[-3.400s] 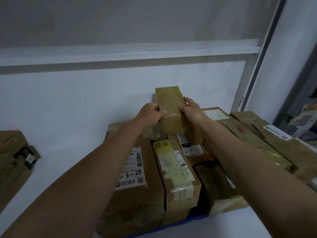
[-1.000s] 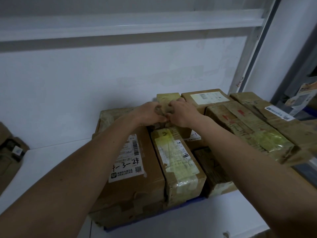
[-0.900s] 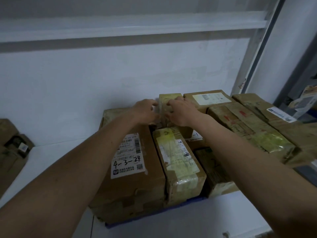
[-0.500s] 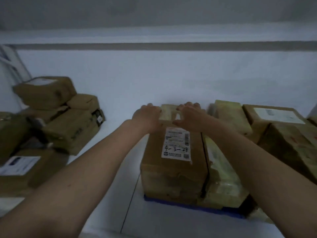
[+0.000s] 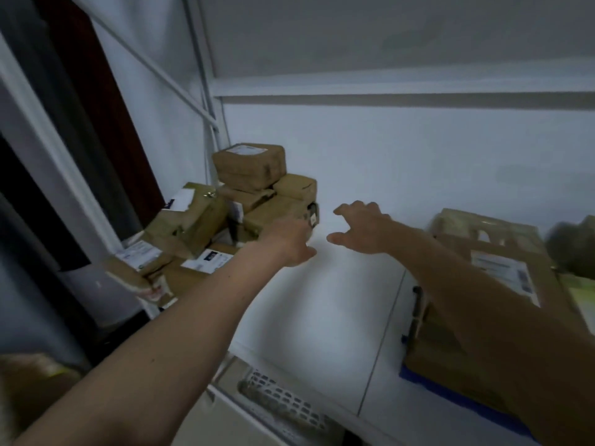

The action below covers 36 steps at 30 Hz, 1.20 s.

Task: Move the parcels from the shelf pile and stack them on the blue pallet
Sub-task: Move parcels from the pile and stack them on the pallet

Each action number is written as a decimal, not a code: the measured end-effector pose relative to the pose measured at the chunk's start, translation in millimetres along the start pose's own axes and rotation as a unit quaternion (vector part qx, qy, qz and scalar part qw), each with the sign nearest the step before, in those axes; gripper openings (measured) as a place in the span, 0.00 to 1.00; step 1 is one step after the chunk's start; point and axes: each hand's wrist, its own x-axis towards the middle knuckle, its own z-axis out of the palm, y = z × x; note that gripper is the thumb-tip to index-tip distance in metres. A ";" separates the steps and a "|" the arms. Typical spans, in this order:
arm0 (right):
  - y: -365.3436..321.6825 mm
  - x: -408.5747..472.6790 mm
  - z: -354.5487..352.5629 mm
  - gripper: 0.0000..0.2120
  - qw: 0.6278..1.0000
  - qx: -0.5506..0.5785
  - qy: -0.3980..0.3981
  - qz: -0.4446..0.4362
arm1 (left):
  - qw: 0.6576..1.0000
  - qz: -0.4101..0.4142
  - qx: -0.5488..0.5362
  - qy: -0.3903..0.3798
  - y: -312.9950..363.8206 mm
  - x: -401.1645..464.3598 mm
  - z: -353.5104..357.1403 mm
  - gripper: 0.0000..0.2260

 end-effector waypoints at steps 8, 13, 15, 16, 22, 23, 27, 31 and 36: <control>-111.8 48.4 54.2 0.26 0.998 0.003 -0.055 -0.023 | 0.998 -0.037 -0.025 -0.042 -130.7 -24.5 2.5 0.16; -159.5 81.4 87.2 0.14 0.995 0.022 -0.075 -0.055 | 0.997 -0.042 -0.050 -0.052 -199.6 -29.7 10.6 0.20; -176.1 93.9 103.7 0.15 0.994 0.029 -0.089 -0.056 | 0.996 -0.038 -0.054 -0.053 -221.5 -32.5 15.6 0.21; -183.6 98.1 113.0 0.18 0.993 0.026 -0.103 -0.058 | 0.996 -0.035 -0.059 -0.058 -230.9 -32.7 19.1 0.21; -205.6 115.7 151.2 0.27 0.991 0.017 -0.132 -0.023 | 0.992 -0.006 -0.104 -0.069 -259.2 -17.7 38.9 0.19; -204.1 119.9 153.9 0.26 0.992 0.012 -0.127 -0.013 | 0.991 0.004 -0.121 -0.063 -260.0 -12.4 41.2 0.19; -183.3 135.3 157.9 0.21 0.991 0.056 -0.088 0.090 | 0.980 0.020 -0.188 -0.064 -256.0 14.8 54.2 0.25; -157.6 152.8 160.2 0.25 0.989 0.076 -0.036 0.125 | 0.978 0.016 -0.197 -0.059 -247.0 45.2 64.2 0.33; -128.9 184.3 159.6 0.28 0.959 0.212 0.021 0.185 | 0.969 -0.002 -0.236 -0.076 -230.1 94.6 69.0 0.35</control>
